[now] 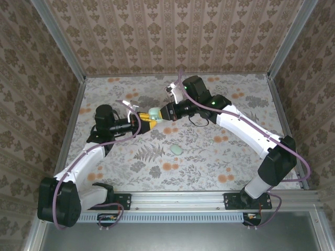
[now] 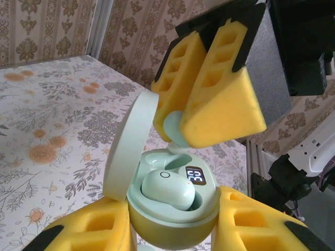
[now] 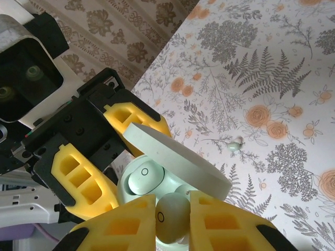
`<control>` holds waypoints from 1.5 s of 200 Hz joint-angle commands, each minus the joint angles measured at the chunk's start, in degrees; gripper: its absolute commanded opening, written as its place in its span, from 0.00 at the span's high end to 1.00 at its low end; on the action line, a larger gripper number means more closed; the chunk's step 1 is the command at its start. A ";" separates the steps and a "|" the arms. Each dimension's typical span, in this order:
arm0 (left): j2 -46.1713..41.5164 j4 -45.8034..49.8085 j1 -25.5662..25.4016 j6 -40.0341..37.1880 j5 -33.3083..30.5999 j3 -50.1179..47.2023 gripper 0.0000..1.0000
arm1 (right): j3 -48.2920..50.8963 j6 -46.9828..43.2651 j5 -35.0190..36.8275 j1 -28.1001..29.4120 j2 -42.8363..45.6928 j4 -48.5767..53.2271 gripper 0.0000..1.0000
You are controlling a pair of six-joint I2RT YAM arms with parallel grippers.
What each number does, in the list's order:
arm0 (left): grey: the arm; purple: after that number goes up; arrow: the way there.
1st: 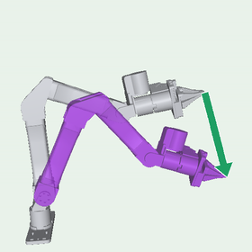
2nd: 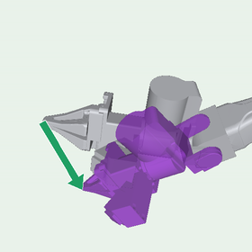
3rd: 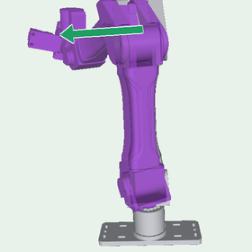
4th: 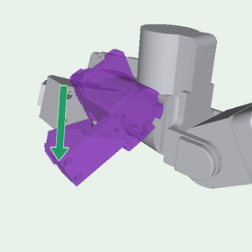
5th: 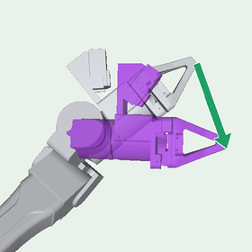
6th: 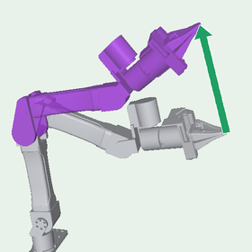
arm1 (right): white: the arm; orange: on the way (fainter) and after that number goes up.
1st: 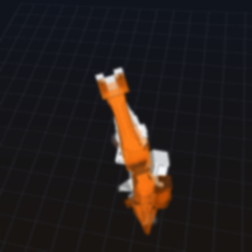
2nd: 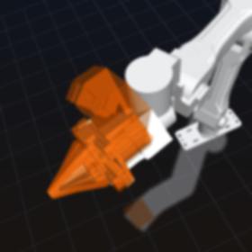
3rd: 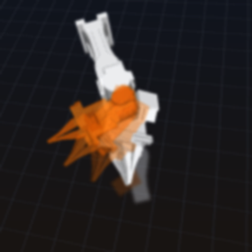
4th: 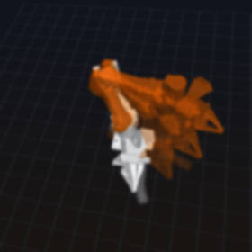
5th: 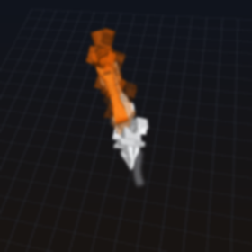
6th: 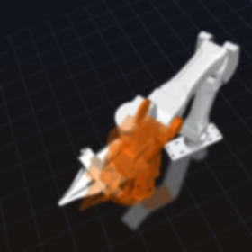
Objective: Insert the wireless bluetooth earbuds into the charging case
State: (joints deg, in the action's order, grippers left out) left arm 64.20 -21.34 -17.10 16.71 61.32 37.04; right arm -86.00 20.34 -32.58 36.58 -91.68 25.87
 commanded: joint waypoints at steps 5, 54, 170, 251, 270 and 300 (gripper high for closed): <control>-0.90 -3.55 -0.73 -0.63 1.96 1.62 0.91 | 1.23 1.49 -2.73 0.58 0.06 -0.81 0.83; -0.75 -3.62 -1.09 -0.56 2.05 2.04 0.91 | 3.51 3.48 -3.20 0.86 1.61 -2.01 0.83; -0.23 -3.72 -1.27 -0.59 1.92 2.78 0.91 | 1.63 3.49 -3.66 0.16 -0.06 3.06 0.76; -0.13 -3.62 -1.35 -0.65 1.88 2.86 0.91 | 0.43 2.71 -2.14 -0.01 -0.34 4.54 0.69; -0.26 -3.43 -1.35 -0.75 1.90 2.89 0.91 | 0.31 2.69 -1.84 -0.07 -0.27 4.48 0.68; -0.31 -3.35 -1.36 -0.80 1.88 2.65 0.91 | -0.14 2.86 -1.02 -0.19 0.01 4.50 0.66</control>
State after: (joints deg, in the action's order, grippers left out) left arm 64.42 -21.28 -18.31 16.71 61.73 37.06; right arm -84.73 23.79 -35.31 36.47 -91.13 26.89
